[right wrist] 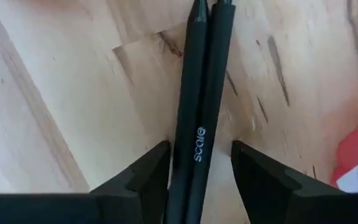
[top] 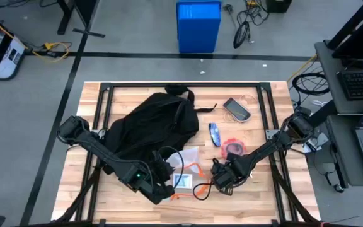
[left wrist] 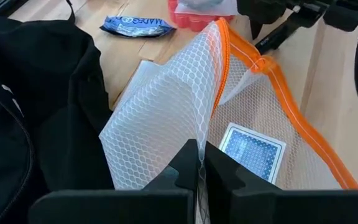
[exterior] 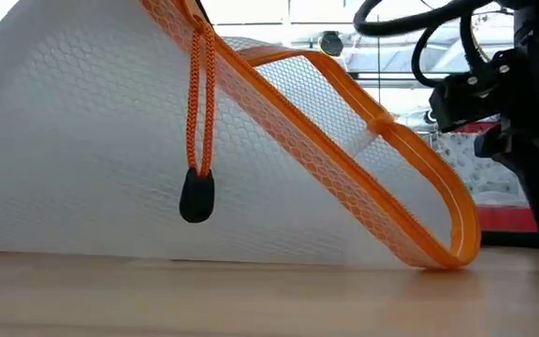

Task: Unpack backpack
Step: Put the black pen into the orange zip bag

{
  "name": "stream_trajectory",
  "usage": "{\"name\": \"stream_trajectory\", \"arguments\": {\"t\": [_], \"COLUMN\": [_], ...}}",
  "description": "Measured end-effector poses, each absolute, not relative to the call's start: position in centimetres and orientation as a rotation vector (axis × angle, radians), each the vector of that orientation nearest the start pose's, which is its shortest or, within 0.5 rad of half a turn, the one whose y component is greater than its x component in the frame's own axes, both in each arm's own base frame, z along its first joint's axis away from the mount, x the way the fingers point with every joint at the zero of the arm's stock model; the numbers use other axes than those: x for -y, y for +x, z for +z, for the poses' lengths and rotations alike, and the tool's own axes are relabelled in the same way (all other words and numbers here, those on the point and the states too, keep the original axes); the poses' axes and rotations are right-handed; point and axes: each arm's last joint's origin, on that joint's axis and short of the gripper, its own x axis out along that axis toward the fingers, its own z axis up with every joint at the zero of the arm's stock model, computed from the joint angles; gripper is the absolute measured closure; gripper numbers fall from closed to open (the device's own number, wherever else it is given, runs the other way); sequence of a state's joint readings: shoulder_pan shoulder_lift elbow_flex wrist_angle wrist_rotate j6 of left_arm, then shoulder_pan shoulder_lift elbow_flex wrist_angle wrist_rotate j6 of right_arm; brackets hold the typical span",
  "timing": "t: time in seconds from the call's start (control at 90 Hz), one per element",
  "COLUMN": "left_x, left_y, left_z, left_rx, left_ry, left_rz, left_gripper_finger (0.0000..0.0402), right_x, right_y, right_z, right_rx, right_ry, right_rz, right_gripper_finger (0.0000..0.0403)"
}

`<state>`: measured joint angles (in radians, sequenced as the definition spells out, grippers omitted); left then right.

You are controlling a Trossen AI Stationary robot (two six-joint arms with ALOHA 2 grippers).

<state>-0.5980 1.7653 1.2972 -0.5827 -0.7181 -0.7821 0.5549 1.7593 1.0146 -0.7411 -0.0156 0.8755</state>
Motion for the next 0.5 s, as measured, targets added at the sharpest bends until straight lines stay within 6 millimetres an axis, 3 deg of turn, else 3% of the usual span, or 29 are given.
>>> {"name": "stream_trajectory", "arguments": {"t": [0.189, 0.5], "left_x": [18.8, 18.8], "left_y": [30.9, 30.9], "left_z": [22.8, 22.8], "left_rx": [-0.714, -0.715], "left_ry": [-0.093, -0.092], "left_rz": [0.41, 0.41], "left_gripper_finger": [0.0402, 0.0402], "right_x": [-15.7, -15.9], "right_y": [25.0, 25.1], "right_z": [16.4, 16.5], "right_rx": [-1.451, -1.42], "right_ry": [0.355, 0.389], "right_rz": [-0.168, -0.214], "right_gripper_finger": [0.0246, 0.0227]}}
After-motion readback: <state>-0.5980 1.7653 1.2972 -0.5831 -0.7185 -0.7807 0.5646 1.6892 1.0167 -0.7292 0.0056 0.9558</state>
